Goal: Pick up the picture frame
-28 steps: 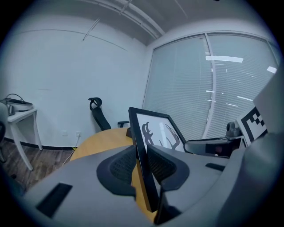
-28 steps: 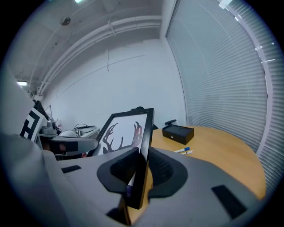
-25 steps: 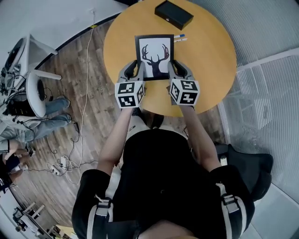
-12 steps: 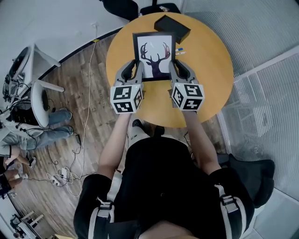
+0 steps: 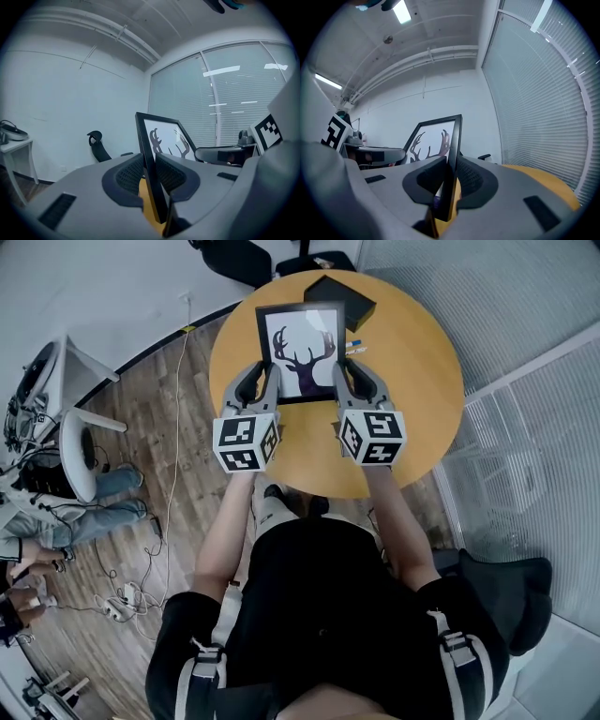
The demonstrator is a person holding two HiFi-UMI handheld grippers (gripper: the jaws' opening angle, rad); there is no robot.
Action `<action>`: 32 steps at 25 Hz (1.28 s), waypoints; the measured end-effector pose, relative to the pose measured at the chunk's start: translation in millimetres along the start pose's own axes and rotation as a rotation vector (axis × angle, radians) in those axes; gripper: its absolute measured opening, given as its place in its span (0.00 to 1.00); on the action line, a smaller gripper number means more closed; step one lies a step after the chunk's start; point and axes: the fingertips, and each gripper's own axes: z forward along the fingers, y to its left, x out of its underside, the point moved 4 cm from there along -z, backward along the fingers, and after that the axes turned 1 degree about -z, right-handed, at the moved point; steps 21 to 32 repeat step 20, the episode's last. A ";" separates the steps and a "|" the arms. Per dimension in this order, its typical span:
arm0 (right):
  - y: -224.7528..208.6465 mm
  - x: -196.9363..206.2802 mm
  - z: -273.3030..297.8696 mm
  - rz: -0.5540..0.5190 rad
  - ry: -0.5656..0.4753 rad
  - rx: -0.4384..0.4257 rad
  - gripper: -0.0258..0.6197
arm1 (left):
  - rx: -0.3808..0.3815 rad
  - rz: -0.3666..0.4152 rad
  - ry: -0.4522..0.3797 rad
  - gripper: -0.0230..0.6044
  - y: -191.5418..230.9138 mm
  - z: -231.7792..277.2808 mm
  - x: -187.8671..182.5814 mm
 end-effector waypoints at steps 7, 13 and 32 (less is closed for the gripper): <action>-0.3 1.1 0.1 0.003 0.012 -0.007 0.17 | -0.005 0.001 0.008 0.18 -0.2 0.1 0.5; -1.0 0.6 -0.2 0.001 0.013 -0.009 0.17 | 0.002 0.004 0.008 0.18 -0.8 0.3 -0.1; -2.1 1.6 1.7 -0.007 0.014 -0.010 0.17 | 0.002 0.006 0.014 0.18 -0.2 2.0 2.7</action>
